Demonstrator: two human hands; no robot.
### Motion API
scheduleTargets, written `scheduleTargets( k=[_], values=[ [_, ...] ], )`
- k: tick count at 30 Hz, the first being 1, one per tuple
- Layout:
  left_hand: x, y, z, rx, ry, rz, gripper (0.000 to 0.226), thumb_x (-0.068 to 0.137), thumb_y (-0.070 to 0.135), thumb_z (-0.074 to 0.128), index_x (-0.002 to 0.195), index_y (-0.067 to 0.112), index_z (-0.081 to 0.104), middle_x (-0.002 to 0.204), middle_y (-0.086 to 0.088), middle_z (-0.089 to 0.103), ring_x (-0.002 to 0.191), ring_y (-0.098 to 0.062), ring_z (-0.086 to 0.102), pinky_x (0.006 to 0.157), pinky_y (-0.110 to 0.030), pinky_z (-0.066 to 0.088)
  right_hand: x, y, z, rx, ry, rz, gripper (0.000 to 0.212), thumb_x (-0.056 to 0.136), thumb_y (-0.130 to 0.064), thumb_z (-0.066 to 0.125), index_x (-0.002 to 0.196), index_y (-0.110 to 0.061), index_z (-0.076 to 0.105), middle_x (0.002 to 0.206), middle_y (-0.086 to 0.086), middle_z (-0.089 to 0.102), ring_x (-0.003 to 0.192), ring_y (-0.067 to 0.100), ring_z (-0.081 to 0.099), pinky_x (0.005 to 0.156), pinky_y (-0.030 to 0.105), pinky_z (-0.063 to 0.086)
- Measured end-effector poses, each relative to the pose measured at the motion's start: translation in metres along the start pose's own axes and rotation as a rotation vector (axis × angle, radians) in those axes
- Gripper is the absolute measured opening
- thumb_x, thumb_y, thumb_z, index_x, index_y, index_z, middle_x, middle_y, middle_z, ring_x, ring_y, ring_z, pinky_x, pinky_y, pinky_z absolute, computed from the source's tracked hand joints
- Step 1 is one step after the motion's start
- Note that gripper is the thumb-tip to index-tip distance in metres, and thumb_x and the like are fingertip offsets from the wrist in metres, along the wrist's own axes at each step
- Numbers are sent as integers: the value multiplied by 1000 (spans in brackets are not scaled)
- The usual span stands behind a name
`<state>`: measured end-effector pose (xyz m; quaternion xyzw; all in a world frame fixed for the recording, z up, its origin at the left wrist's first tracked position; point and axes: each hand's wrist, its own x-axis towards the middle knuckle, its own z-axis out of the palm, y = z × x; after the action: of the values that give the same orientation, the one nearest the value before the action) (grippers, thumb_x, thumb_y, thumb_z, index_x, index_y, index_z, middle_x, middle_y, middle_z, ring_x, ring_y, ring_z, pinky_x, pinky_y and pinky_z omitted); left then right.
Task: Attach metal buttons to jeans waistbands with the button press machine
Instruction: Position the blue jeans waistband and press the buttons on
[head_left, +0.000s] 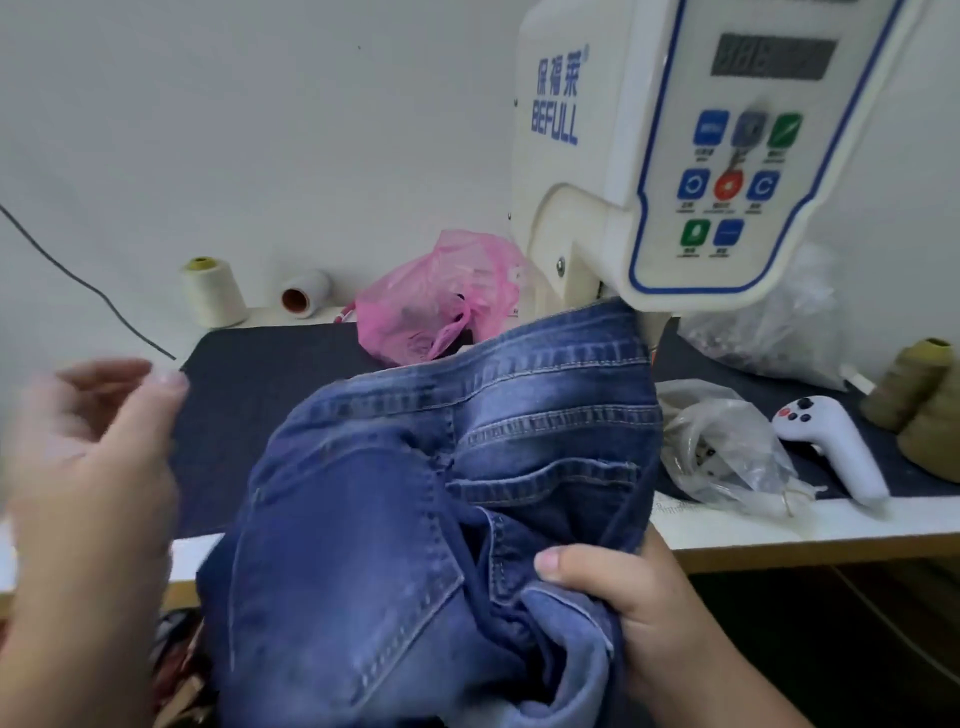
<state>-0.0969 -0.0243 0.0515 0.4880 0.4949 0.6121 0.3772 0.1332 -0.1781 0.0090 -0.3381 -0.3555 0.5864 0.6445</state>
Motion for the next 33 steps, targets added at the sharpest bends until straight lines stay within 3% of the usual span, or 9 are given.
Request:
scheduleTargets(
  k=[2, 5, 8, 12, 16, 25, 28, 30, 33],
  values=[
    [-7, -5, 6, 38, -122, -203, 13, 102, 26, 49, 92, 21, 56, 94, -7, 58, 72, -15, 51, 64, -30, 40, -11, 1, -4, 33, -15, 4, 58, 68, 7, 64, 123, -10, 64, 125, 27, 64, 116, 47, 62, 100, 59, 48],
    [-31, -15, 19, 103, -606, -458, 50, 83, 58, 61, 103, 14, 72, 100, -10, 73, 91, -28, 66, 76, -40, 47, -19, 1, -5, 100, -1, 22, 66, 70, 12, 57, 133, -9, 55, 129, 27, 62, 119, 47, 59, 104, 60, 45],
    [-39, -18, 13, 131, -895, -299, 59, 65, 61, 72, 107, 20, 74, 110, -8, 74, 107, -28, 68, 101, -50, 44, -25, -5, -7, 129, 21, 25, 57, 69, 11, 57, 122, -9, 66, 126, 30, 63, 115, 50, 61, 97, 60, 50],
    [-42, -18, 12, 213, -740, 66, 61, 54, 57, 81, 109, 32, 69, 104, 9, 68, 97, -19, 65, 90, -33, 49, -38, -10, -16, 201, 133, 0, 66, 60, 8, 69, 123, -11, 67, 126, 28, 63, 113, 48, 63, 85, 50, 57],
    [-59, -14, 23, 424, -664, 411, 39, 61, 56, 77, 97, 43, 67, 103, 19, 53, 96, 4, 52, 80, -4, 36, -51, -7, -21, 242, 232, -68, 66, 60, 22, 50, 115, -7, 71, 119, 29, 66, 104, 45, 68, 73, 43, 60],
    [-84, -23, 58, 460, -1025, 292, 19, 81, 50, 72, 79, 37, 59, 88, 15, 55, 82, -6, 54, 72, -18, 38, -72, -14, -55, 313, 543, -24, 60, 66, 11, 44, 115, -7, 72, 119, 26, 68, 105, 46, 67, 85, 57, 53],
    [-84, -25, 63, 468, -1019, 369, 20, 74, 51, 69, 80, 36, 58, 111, 27, 48, 113, -3, 45, 92, -15, 35, -71, -16, -66, 458, 487, 31, 67, 66, -1, 63, 133, -2, 60, 137, 28, 55, 123, 47, 56, 105, 62, 41],
    [-83, -24, 66, 507, -988, 473, 22, 74, 50, 70, 81, 34, 57, 125, 40, 35, 129, 3, 30, 102, -15, 26, -61, -22, -66, 547, 416, 31, 66, 87, -11, 59, 145, 4, 31, 153, 28, 22, 141, 46, 25, 120, 55, 16],
    [-82, -23, 74, 597, -1007, 601, 32, 85, 38, 74, 74, 33, 44, 143, 41, 25, 145, 0, 12, 115, -31, 16, -60, -16, -94, 421, 485, 51, 63, 80, -20, 63, 140, -4, 53, 139, 24, 55, 126, 45, 54, 104, 59, 42]
  ],
)
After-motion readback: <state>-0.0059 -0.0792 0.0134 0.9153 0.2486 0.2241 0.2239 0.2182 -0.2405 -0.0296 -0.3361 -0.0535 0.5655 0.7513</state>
